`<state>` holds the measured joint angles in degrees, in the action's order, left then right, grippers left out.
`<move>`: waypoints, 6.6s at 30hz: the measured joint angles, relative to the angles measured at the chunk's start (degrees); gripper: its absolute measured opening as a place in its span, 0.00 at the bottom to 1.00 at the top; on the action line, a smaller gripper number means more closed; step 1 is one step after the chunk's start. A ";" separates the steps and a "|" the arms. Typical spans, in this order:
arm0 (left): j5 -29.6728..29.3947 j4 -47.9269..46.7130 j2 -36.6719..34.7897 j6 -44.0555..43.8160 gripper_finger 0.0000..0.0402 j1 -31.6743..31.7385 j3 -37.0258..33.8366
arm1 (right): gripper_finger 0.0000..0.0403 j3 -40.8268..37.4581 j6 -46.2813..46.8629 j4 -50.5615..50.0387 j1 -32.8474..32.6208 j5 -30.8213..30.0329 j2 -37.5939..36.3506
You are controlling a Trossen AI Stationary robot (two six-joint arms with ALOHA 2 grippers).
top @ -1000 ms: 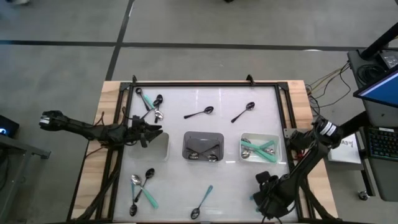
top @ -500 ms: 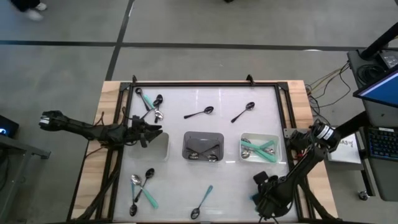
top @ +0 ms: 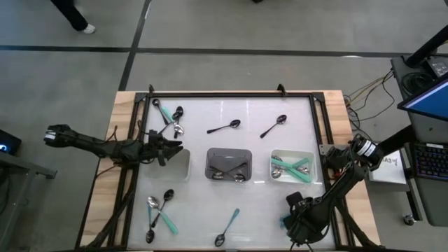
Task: Sort silverware by color (type)
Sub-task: Put the blue spoon into the gray bin
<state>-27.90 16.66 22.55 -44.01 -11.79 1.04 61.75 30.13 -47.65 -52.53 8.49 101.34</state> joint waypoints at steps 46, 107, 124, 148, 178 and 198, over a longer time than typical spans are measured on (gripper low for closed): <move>-6.20 1.09 0.13 4.40 0.49 0.07 0.00 | 0.02 0.35 -1.61 28.19 12.73 -41.69 -11.12; 16.48 24.33 10.47 -4.73 0.49 0.18 0.02 | 0.02 0.36 -10.62 33.00 16.46 -41.48 -11.13; 15.34 24.04 17.03 -6.52 0.49 0.18 0.02 | 0.02 0.37 -10.63 33.02 16.46 -41.46 -11.13; 2.76 11.64 39.88 14.07 0.49 -5.60 25.29 | 0.02 0.42 -9.27 43.70 28.51 -57.32 -11.19; -20.09 30.34 60.30 25.33 0.48 -6.66 33.03 | 0.02 7.37 -17.33 53.02 36.79 -59.08 -0.81; -13.43 30.69 59.81 25.90 0.01 -6.60 32.89 | 0.02 7.41 -17.01 52.41 35.84 -56.12 -0.94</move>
<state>-41.33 47.35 82.36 -18.11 -18.39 33.93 69.17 13.12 4.76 -16.70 -47.63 100.40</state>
